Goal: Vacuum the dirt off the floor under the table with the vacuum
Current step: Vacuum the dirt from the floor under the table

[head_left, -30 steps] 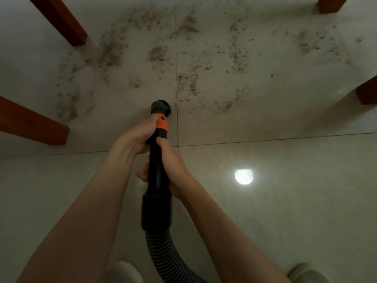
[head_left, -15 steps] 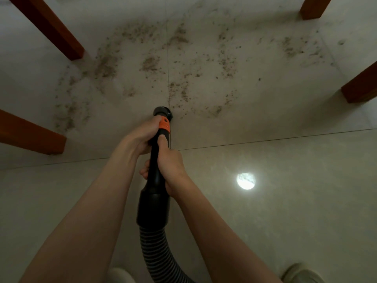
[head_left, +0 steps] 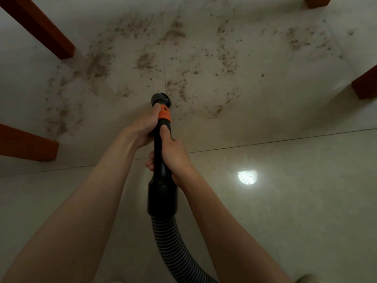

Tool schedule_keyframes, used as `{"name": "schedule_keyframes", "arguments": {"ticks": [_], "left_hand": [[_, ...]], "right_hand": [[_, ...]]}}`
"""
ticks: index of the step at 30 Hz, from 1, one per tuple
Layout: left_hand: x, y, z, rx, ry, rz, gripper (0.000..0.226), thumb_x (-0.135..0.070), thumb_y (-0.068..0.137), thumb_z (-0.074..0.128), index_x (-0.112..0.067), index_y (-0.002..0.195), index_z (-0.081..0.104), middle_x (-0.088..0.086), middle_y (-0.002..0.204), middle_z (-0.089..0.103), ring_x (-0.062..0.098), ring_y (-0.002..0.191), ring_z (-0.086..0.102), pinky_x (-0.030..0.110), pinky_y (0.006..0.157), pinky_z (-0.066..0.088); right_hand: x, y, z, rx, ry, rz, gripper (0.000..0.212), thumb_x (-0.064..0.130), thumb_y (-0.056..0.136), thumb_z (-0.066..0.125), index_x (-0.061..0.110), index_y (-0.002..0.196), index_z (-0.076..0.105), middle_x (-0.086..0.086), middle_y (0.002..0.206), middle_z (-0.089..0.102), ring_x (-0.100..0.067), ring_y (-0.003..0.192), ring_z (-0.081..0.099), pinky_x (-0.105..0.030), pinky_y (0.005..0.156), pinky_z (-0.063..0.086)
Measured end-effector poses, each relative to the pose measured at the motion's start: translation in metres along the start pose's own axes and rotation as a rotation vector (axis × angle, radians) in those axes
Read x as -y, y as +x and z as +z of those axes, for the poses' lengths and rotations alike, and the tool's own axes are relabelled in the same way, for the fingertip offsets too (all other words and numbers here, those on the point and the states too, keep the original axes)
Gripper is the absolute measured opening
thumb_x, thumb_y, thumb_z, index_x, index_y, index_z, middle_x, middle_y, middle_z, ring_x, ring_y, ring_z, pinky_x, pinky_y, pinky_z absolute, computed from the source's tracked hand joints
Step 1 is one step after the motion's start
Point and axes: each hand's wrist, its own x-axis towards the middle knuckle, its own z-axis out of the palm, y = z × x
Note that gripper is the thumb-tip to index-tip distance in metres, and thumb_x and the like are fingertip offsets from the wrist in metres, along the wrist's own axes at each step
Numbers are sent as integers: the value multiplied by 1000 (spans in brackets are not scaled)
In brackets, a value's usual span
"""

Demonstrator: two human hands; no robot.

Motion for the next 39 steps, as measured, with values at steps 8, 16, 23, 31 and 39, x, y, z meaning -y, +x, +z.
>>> {"name": "schedule_keyframes", "arguments": {"ticks": [8,16,23,31,39], "left_hand": [[7,-14,1,2,12,12,35,-32,102,28,-15,77,46,0,66,39,10,56,37,20,51,35],[21,-48,15,3,39,32,35,-25,102,28,-14,75,47,1,67,42,10,56,37,14,42,37],[26,-69,20,-9,109,-9,35,-29,102,30,-13,77,47,2,67,42,11,56,38,11,36,35],[18,-66,34,4,136,3,34,-27,102,30,-11,76,46,5,68,43,14,57,39,24,53,34],[6,-46,43,-28,73,49,35,-19,102,27,-13,71,42,3,66,38,12,58,35,21,54,33]], "right_hand": [[-6,-16,2,-8,0,27,45,42,101,35,0,104,52,-10,60,55,-13,36,55,-17,38,44],[-22,-46,-2,-32,100,74,53,45,100,36,-4,107,56,-7,54,53,-15,37,55,-21,41,45],[-23,-67,-6,-40,124,94,52,43,100,37,-4,112,55,-9,58,53,-16,36,54,-20,38,44],[-16,-63,-17,-67,146,73,51,43,99,39,-4,110,55,-10,57,53,-18,36,54,-20,38,44],[-6,-39,-26,-35,98,35,40,40,100,37,6,87,52,-11,58,53,-17,38,54,-21,39,46]]}}
